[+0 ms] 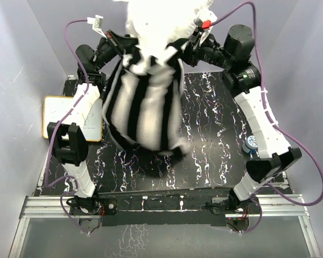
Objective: Put the pillow into the pillowcase
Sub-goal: Stuff the pillow into the pillowcase.
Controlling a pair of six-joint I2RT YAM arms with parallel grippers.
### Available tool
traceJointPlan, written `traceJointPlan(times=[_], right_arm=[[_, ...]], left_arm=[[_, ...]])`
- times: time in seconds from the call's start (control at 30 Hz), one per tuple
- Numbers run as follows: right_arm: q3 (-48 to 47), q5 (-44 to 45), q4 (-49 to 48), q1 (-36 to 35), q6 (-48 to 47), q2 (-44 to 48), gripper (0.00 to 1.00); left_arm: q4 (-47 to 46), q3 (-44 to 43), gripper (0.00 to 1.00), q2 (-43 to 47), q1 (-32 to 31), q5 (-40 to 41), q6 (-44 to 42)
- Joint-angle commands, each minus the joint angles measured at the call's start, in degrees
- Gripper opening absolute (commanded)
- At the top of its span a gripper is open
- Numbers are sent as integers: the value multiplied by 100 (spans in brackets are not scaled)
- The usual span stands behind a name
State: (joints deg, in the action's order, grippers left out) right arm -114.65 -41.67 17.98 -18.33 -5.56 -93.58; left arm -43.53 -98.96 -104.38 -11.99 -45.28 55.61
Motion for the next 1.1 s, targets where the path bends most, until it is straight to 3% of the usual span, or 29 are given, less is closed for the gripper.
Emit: traceJointPlan(times=[0.0,0.13,0.23,0.3,0.4,0.53,0.67,0.83,1.07], right_arm=[[-837,337,-487,219,-917,753,8],[-363,570,-2008,2012,-637,459,8],[-862,391,-2338,2663,-163,32,8],[-858,-53,-2114,2221,-187,190,8],[-28,562,-1193,-200,-2133,953,8],[-1301,798,1012,-1852,-2376,581,8],[-617,1510,1091,-1889,-2943,986,8],[20,1475,846,-1532,-3107,1324,8],[697,659,853,-1714,-2692,1202,8]], left_arm=[[-1417,-536,0,-454,74,378,11],[-2120,801,0,798,-272,-86,-366],[-1376,2117,0,1981,-758,-138,-1763],[-706,2429,0,2098,-998,-7,-2331],[-800,2004,0,1346,-1061,34,-2130],[-511,1148,0,343,-1095,350,-2195],[-317,1508,0,308,-1058,858,-2487],[-162,2078,0,281,-902,1520,-2582],[-558,1207,0,-1071,-961,1759,-1743]])
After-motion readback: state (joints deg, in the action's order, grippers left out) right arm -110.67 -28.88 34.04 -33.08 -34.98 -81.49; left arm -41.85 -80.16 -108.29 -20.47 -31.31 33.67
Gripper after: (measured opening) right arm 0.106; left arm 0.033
